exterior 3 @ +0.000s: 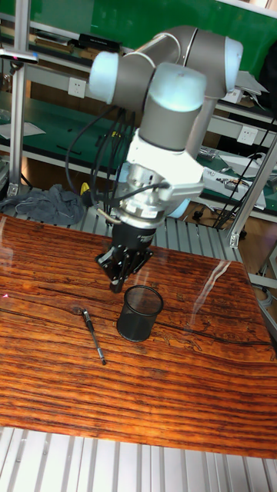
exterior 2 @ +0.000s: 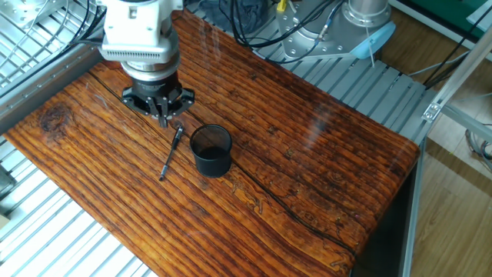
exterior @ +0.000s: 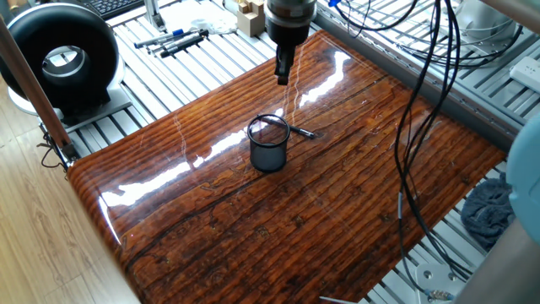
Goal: Put the pen into the pen holder
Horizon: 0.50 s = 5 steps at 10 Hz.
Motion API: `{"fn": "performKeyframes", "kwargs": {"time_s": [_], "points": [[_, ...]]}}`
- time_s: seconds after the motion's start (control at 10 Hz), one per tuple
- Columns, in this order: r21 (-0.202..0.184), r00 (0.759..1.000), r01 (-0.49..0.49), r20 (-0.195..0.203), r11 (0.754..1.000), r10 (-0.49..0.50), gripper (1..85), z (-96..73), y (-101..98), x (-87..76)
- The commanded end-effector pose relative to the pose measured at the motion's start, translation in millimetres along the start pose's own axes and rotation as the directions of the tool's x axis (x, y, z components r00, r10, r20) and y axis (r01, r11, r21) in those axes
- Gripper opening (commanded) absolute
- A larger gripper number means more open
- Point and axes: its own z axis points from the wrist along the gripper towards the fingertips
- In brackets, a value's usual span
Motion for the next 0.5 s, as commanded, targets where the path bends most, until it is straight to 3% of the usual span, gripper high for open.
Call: {"fn": "performKeyframes", "kwargs": {"time_s": [0.0, 0.2, 0.4], "points": [[-0.02, 1.0, 0.027, -0.001, 0.999, -0.027, 1.3, 17.1, -4.2, 9.1], [-0.063, 0.999, -0.035, 0.019, 0.997, 0.036, 1.3, 24.0, 7.2, 3.9], [-0.056, 0.999, -0.024, 0.02, 0.998, 0.025, 1.3, 25.5, 5.3, 6.1]]}}
